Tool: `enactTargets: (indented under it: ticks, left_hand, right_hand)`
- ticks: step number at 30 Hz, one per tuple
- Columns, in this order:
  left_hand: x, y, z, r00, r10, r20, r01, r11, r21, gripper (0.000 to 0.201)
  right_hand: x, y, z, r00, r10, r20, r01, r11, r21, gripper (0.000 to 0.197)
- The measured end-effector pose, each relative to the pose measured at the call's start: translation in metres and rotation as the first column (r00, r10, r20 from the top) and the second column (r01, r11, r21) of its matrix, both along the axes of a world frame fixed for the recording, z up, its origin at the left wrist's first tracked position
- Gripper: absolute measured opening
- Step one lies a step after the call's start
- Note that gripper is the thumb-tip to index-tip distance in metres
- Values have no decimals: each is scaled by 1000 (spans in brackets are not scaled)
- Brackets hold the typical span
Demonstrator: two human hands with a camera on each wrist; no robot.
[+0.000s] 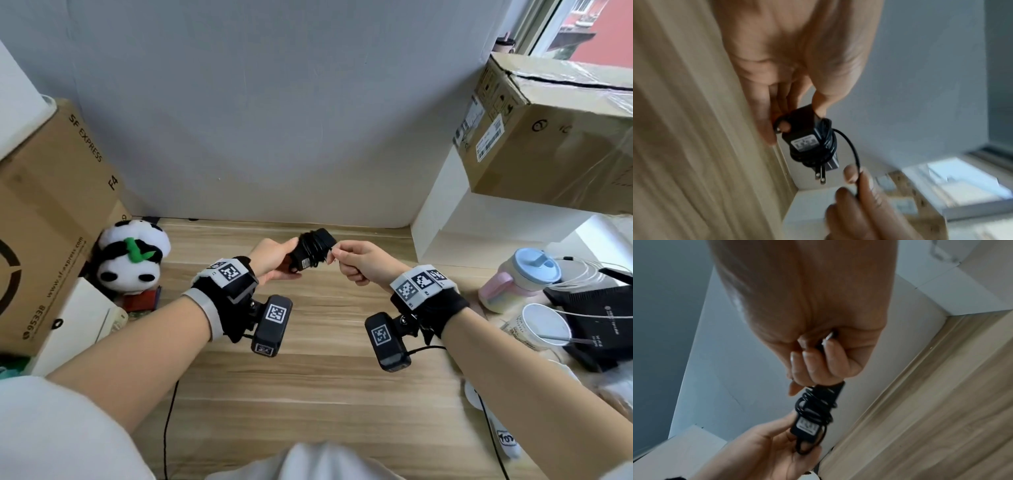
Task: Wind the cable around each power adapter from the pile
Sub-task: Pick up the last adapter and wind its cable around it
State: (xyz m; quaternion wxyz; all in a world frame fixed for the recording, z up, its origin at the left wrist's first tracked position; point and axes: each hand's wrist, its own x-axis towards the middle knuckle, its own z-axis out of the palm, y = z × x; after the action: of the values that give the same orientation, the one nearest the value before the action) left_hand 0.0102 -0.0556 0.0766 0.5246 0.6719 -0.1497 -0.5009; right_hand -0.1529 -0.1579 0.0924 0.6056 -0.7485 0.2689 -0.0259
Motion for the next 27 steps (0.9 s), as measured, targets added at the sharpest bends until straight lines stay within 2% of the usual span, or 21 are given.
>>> enactTargets:
  ticks: [2,4,8,14,19,22,24,27]
  left_hand:
    - [2,4,-1,987,30,-157,-42,997,-69,26]
    - [3,8,-1,972,-28,-235,1,993,-115,26]
    - [-1,14,2,964,-194,-181,172,976,-133,19]
    - [-1,18,7,925,-351,-146,334,934,-127,36]
    - [-9,16,10,924,-354,-147,333,931,-149,48]
    - [-12,17,15,875,-413,-252,374,908,-187,43]
    - [-13,15,15,882,-355,-309,318,933,-166,43]
    - [-12,11,10,941,-294,-169,290,956,-47,43]
  right_hand:
    - [-3,1,-5,1000,2,-4,-2,1000,3,29]
    - [-5,2,-8,1000,-18,13,18,1000,14,29]
    - [-6,5,-9,999,-26,39,25,999,37,29]
    - [-9,6,-5,1000,15,6,-16,999,40,26]
    - [-8,8,-7,999,7,-34,-6,999,42,28]
    - [-7,9,-5,998,13,-63,-10,999,50,27]
    - [-7,9,-6,996,23,-85,-20,999,38,27]
    - [-7,9,-7,995,-34,-92,34,999,-2,25]
